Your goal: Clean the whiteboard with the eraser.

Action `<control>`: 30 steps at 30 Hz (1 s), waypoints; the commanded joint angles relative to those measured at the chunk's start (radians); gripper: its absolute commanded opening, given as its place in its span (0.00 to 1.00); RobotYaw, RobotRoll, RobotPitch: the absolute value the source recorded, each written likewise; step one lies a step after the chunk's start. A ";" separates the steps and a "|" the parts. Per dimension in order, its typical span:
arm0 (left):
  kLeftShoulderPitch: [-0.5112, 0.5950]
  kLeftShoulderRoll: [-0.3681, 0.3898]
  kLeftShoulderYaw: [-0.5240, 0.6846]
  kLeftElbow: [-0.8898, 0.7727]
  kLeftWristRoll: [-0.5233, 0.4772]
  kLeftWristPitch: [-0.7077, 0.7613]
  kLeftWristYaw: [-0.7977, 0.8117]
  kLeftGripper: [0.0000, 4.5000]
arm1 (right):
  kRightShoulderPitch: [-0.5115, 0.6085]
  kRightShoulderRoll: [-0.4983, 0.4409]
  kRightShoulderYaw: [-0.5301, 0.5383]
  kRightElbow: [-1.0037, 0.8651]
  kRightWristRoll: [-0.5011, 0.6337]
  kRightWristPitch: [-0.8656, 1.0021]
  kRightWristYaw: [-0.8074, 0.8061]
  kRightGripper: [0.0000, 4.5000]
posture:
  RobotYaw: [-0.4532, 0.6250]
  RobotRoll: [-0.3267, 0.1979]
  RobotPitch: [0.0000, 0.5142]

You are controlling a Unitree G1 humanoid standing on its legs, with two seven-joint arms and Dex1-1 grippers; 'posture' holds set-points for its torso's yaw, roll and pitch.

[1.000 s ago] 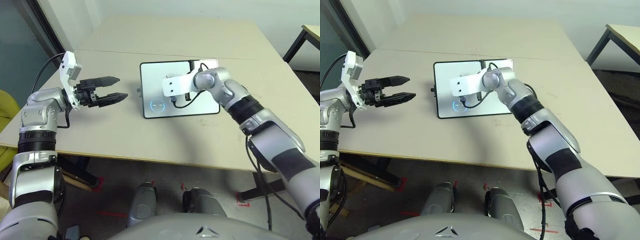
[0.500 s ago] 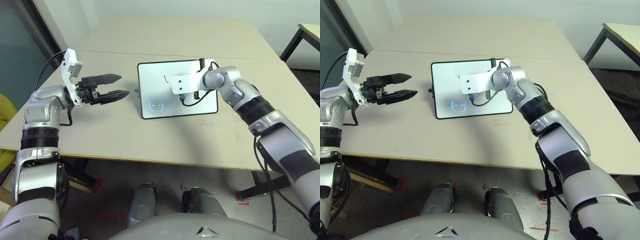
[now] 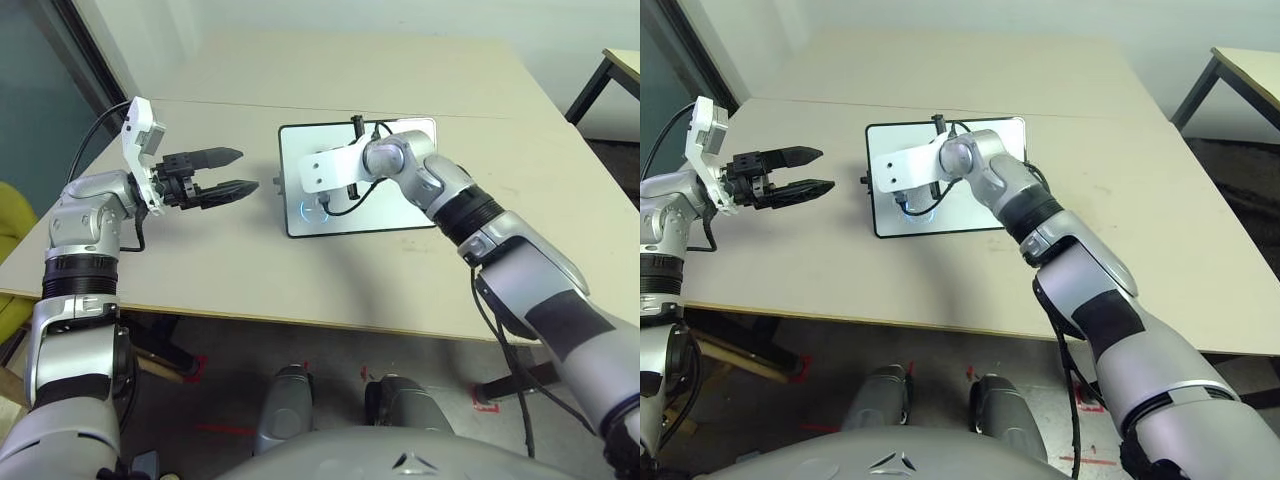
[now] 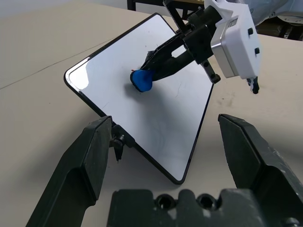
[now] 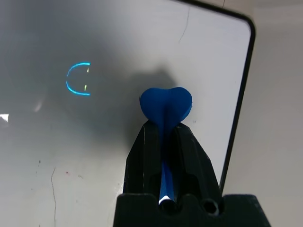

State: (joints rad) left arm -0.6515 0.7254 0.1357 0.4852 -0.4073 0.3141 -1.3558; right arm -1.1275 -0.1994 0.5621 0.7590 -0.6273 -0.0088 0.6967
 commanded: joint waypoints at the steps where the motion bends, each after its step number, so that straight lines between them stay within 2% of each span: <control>1: 0.003 0.000 -0.007 -0.010 0.002 -0.003 0.001 1.00 | -0.010 -0.037 0.000 0.032 -0.013 -0.002 -0.012 0.02 | 0.71 0.62 0.00; 16: -0.014 -0.005 -0.015 0.009 0.008 -0.010 -0.005 1.00 | 0.020 -0.146 -0.013 0.033 -0.004 0.001 -0.012 0.02 | 0.70 0.62 0.00; 30: -0.012 -0.002 -0.013 0.007 0.007 -0.011 -0.004 1.00 | -0.026 -0.056 0.001 0.065 -0.003 -0.006 -0.027 0.02 | 0.71 0.62 0.00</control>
State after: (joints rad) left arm -0.6548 0.7223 0.1344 0.4887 -0.4067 0.3086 -1.3568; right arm -1.1354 -0.2674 0.5556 0.8003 -0.6305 -0.0093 0.6742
